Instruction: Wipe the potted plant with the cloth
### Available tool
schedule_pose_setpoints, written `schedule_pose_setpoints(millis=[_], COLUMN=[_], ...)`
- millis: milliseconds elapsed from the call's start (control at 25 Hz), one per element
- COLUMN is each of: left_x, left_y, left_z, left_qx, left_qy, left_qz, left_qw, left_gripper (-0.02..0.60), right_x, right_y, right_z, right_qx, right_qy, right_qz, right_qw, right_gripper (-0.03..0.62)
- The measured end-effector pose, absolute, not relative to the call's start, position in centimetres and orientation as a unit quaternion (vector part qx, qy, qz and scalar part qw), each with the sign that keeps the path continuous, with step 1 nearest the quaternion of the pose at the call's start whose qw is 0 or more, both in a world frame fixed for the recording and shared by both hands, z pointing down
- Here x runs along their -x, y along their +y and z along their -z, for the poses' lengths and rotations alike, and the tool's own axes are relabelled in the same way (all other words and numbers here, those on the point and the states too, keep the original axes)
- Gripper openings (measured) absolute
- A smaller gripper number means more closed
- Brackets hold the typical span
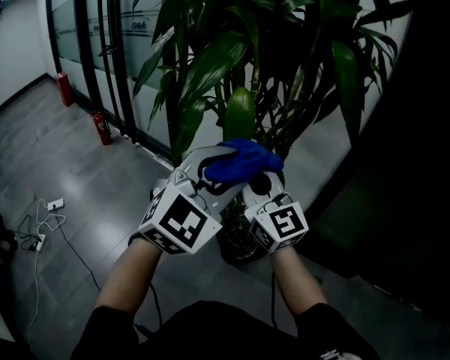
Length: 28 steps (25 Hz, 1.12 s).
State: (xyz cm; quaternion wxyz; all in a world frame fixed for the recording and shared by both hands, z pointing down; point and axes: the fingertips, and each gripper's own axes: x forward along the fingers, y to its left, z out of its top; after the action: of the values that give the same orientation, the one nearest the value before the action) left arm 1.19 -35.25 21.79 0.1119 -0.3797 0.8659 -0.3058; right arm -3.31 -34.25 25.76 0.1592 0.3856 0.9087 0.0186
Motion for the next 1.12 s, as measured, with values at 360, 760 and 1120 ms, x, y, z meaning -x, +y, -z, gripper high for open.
schedule_pose_setpoints(millis=[360, 760, 1120], left_x=[-2.7, -3.1, -4.3], left_y=[-35.2, -33.8, -30.8], left_z=[-24.4, -26.3, -28.6], left_qx=[0.411, 0.415, 0.384], left_qy=[0.878, 0.901, 0.918], left_qz=[0.219, 0.086, -0.036], left_qw=[0.105, 0.093, 0.090], left_gripper=[0.155, 0.155, 0.155], right_x=[2.0, 1.5, -0.7], right_y=[-34.7, -35.1, -32.7], right_z=[-29.0, -31.7, -35.5], right_qx=[-0.374, -0.400, -0.448], right_qy=[0.917, 0.907, 0.888], right_qz=[-0.025, -0.012, -0.036], right_qw=[0.135, 0.130, 0.096], right_gripper=[0.003, 0.003, 0.003])
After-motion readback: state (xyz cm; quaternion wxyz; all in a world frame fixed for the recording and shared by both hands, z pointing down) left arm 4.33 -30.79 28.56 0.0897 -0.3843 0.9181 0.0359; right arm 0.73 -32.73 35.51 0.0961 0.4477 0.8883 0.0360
